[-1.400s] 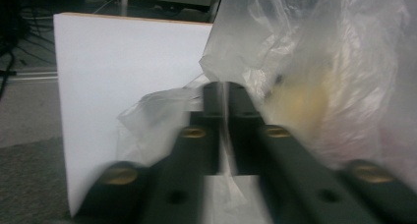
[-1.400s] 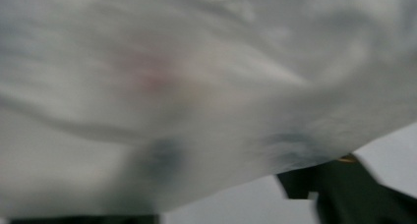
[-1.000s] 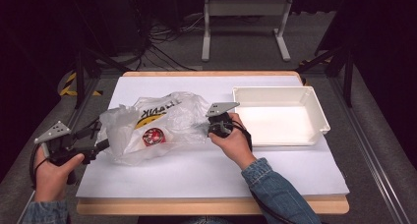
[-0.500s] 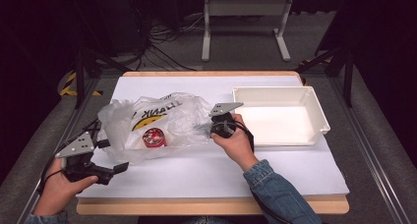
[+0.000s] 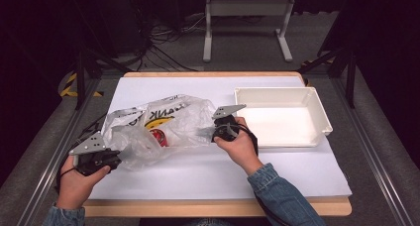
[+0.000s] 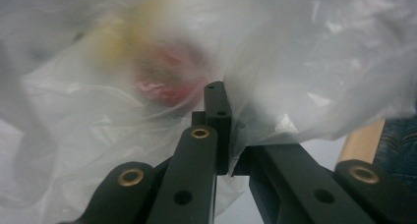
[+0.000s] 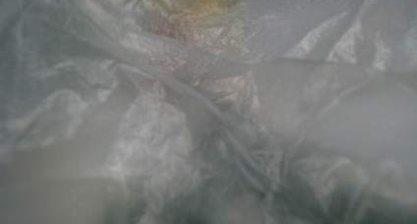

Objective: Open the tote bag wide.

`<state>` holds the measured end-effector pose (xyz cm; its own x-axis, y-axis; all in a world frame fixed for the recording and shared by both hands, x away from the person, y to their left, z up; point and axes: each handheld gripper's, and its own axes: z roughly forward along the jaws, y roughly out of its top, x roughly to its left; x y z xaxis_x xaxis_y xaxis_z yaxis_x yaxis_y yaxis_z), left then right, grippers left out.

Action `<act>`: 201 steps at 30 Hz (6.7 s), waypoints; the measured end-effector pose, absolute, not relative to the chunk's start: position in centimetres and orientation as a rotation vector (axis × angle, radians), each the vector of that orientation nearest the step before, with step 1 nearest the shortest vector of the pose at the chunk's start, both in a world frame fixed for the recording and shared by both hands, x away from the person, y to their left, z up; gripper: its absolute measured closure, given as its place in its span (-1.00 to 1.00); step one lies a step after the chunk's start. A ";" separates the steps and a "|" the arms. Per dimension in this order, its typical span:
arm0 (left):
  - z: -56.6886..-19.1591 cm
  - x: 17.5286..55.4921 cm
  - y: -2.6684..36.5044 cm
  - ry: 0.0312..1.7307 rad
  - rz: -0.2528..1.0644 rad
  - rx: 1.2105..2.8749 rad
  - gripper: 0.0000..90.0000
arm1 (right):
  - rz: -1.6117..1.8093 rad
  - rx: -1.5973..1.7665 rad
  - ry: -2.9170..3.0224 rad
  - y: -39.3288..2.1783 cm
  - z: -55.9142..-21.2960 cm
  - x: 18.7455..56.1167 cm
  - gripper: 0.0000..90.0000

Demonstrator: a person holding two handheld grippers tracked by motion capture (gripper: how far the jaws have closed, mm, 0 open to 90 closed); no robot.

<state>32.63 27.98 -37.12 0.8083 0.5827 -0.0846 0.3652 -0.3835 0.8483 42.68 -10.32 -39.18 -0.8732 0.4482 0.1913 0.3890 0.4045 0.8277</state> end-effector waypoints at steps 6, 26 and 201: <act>-36.5 32.4 28.2 0.668 0.281 1.965 1.00 | 1.465 0.777 2.616 -11.2 -38.4 40.7 1.00; -35.0 32.3 29.1 0.610 0.140 1.882 1.00 | 1.515 0.777 2.729 -12.9 -35.8 35.1 0.95; -35.2 33.7 26.4 0.656 0.221 2.120 1.00 | 1.306 0.427 2.770 -2.6 -37.4 36.3 0.87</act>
